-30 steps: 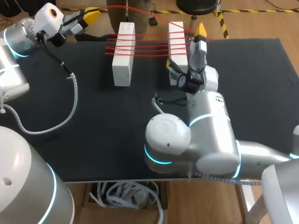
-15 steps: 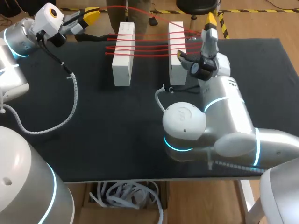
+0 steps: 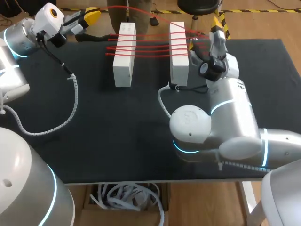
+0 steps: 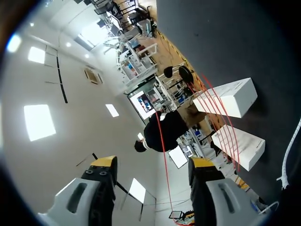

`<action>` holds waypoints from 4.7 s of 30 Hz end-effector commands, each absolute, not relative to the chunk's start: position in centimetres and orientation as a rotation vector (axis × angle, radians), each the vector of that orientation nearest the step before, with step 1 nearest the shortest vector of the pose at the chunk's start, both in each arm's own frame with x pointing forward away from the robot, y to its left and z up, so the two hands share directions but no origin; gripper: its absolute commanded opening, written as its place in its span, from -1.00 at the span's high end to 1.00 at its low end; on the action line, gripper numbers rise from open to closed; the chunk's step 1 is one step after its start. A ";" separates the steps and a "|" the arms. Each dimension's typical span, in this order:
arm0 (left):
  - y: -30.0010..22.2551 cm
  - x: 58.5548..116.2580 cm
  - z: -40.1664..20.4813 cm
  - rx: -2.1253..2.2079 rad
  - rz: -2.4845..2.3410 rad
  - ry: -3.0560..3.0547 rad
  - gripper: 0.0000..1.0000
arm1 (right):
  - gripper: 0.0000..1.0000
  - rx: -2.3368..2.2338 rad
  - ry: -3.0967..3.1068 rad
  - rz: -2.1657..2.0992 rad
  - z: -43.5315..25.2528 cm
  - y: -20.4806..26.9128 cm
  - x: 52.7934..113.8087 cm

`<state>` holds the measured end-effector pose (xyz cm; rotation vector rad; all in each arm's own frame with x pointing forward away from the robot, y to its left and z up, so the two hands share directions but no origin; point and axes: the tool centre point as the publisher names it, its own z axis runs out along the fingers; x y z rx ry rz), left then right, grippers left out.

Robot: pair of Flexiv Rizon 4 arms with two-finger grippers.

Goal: Grab the tape and strap the tape.

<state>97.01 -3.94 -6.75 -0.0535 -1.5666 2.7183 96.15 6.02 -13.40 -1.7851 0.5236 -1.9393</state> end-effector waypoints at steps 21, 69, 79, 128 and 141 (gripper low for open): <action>-3.9 97.1 -6.8 -0.058 2.718 -1.564 1.00 | 0.18 -1.724 0.681 -2.053 -13.8 7.0 95.6; -3.9 97.1 -6.8 -0.058 2.718 -1.564 1.00 | 0.54 -1.704 0.742 -2.115 -13.1 6.2 95.6; -3.9 97.1 -6.8 -0.058 2.718 -1.564 1.00 | 0.66 -1.704 0.725 -2.105 -13.0 6.9 95.8; -3.2 97.4 -6.4 -0.184 1.956 -2.431 1.00 | 1.00 -1.753 0.662 -2.057 -13.2 7.1 96.0; -3.8 97.6 -6.2 -0.249 2.104 -2.385 1.00 | 1.00 -1.753 0.662 -2.057 -13.2 7.1 96.0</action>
